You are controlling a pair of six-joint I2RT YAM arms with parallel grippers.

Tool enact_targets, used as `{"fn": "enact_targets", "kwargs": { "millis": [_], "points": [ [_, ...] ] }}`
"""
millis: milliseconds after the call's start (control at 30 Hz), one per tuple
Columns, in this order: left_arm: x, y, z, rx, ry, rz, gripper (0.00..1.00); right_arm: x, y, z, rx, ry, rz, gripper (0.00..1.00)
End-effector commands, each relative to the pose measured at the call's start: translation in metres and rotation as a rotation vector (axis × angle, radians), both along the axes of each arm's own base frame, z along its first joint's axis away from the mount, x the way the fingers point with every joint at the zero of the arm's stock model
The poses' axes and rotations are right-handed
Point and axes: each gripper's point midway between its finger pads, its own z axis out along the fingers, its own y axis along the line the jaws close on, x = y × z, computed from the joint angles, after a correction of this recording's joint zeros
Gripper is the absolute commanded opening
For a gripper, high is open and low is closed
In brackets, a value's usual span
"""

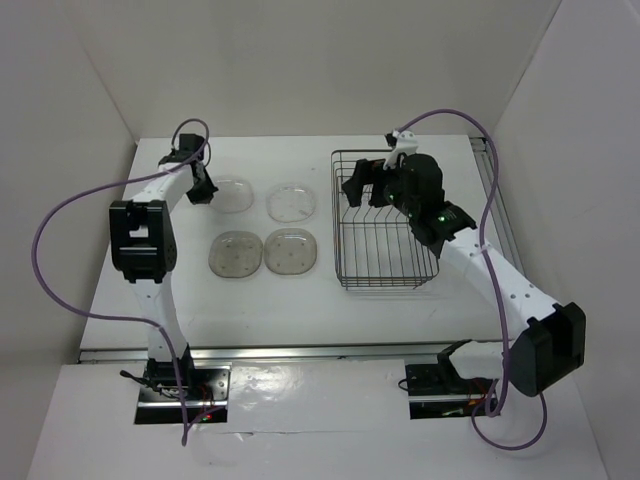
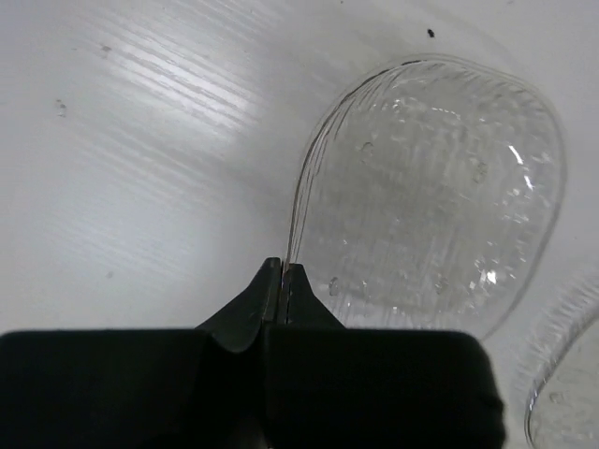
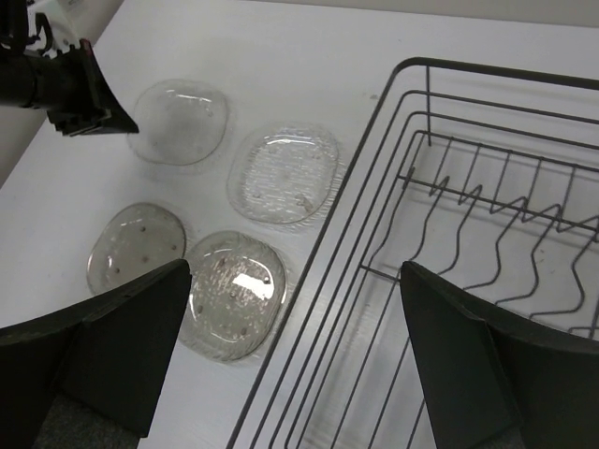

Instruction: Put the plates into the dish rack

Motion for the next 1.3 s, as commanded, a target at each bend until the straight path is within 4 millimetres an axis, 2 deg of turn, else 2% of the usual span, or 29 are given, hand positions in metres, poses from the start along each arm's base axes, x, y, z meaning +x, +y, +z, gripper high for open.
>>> {"fn": "enact_targets", "kwargs": {
  "millis": [0,33,67,167,200,233,267,300,333,400,500,533,567,633,733,767,800,833,867,900,933,1033,1067,1100,1133,1167,1233,1267],
  "points": [
    [-0.007,0.008,0.075,0.064,-0.115,-0.053,0.00,0.004,0.025,0.012,0.055,-0.066,0.103,1.00],
    [-0.004,-0.006,0.128,0.032,-0.262,-0.138,0.00,-0.004,0.036,0.008,0.081,-0.059,0.175,1.00],
    [-0.006,-0.015,0.151,0.032,-0.321,-0.176,0.00,-0.003,0.044,0.016,0.107,-0.103,0.214,1.00],
    [-0.021,-0.056,0.205,0.041,-0.459,-0.333,0.00,-0.013,0.070,0.019,0.165,-0.121,0.355,1.00],
    [-0.031,-0.081,0.229,0.038,-0.513,-0.401,0.00,-0.011,0.080,0.025,0.177,-0.149,0.386,1.00],
    [-0.037,-0.092,0.241,0.042,-0.534,-0.434,0.00,-0.006,0.083,0.030,0.174,-0.172,0.388,1.00],
    [-0.044,-0.102,0.243,0.042,-0.528,-0.463,0.00,-0.004,0.090,0.033,0.179,-0.183,0.401,1.00],
    [-0.048,-0.120,0.256,0.033,-0.560,-0.502,0.00,0.004,0.095,0.029,0.179,-0.185,0.401,1.00],
    [-0.051,-0.125,0.254,0.053,-0.548,-0.514,0.00,0.007,0.098,0.039,0.181,-0.213,0.417,1.00],
    [-0.057,-0.140,0.263,0.052,-0.564,-0.555,0.00,0.012,0.106,0.046,0.193,-0.247,0.428,1.00],
    [-0.075,-0.179,0.276,0.008,-0.601,-0.643,0.00,0.024,0.113,0.046,0.194,-0.252,0.428,1.00],
    [-0.078,-0.180,0.281,0.021,-0.611,-0.636,0.00,0.025,0.113,0.055,0.193,-0.277,0.430,1.00],
    [-0.078,-0.180,0.281,0.021,-0.611,-0.636,0.00,0.027,0.114,0.050,0.190,-0.267,0.429,1.00],
    [-0.081,-0.188,0.277,0.014,-0.603,-0.646,0.00,0.028,0.114,0.052,0.192,-0.276,0.430,1.00],
    [-0.084,-0.190,0.281,0.004,-0.612,-0.655,0.00,0.026,0.114,0.061,0.210,-0.305,0.430,1.00],
    [-0.085,-0.192,0.275,-0.013,-0.600,-0.660,0.00,0.029,0.111,0.061,0.208,-0.307,0.404,1.00],
    [-0.089,-0.198,0.285,-0.027,-0.630,-0.678,0.00,0.032,0.107,0.064,0.211,-0.320,0.395,1.00],
    [-0.090,-0.202,0.275,-0.042,-0.617,-0.696,0.00,0.036,0.109,0.054,0.205,-0.301,0.394,1.00],
    [-0.093,-0.206,0.283,-0.068,-0.639,-0.707,0.00,0.042,0.106,0.049,0.208,-0.285,0.381,1.00],
    [-0.094,-0.212,0.281,-0.078,-0.643,-0.724,0.00,0.046,0.105,0.050,0.208,-0.286,0.384,1.00],
    [-0.097,-0.213,0.285,-0.085,-0.652,-0.731,0.00,0.054,0.104,0.037,0.199,-0.262,0.374,1.00],
    [-0.101,-0.218,0.287,-0.115,-0.661,-0.751,0.00,0.067,0.094,0.039,0.231,-0.262,0.376,0.90],
    [-0.100,-0.218,0.289,-0.115,-0.670,-0.751,0.00,0.064,0.097,0.043,0.254,-0.260,0.390,0.85],
    [-0.101,-0.220,0.285,-0.124,-0.661,-0.762,0.00,0.065,0.094,0.042,0.265,-0.258,0.415,0.74],
    [-0.102,-0.222,0.285,-0.131,-0.660,-0.770,0.00,0.068,0.088,0.044,0.274,-0.259,0.414,0.73],
    [-0.102,-0.222,0.290,-0.139,-0.684,-0.763,0.00,0.068,0.091,0.042,0.299,-0.244,0.425,0.73],
    [-0.102,-0.223,0.285,-0.140,-0.678,-0.763,0.00,0.070,0.086,0.043,0.320,-0.244,0.448,0.62],
    [-0.102,-0.223,0.285,-0.147,-0.678,-0.757,0.00,0.068,0.087,0.047,0.330,-0.256,0.462,0.52]
  ]
}}
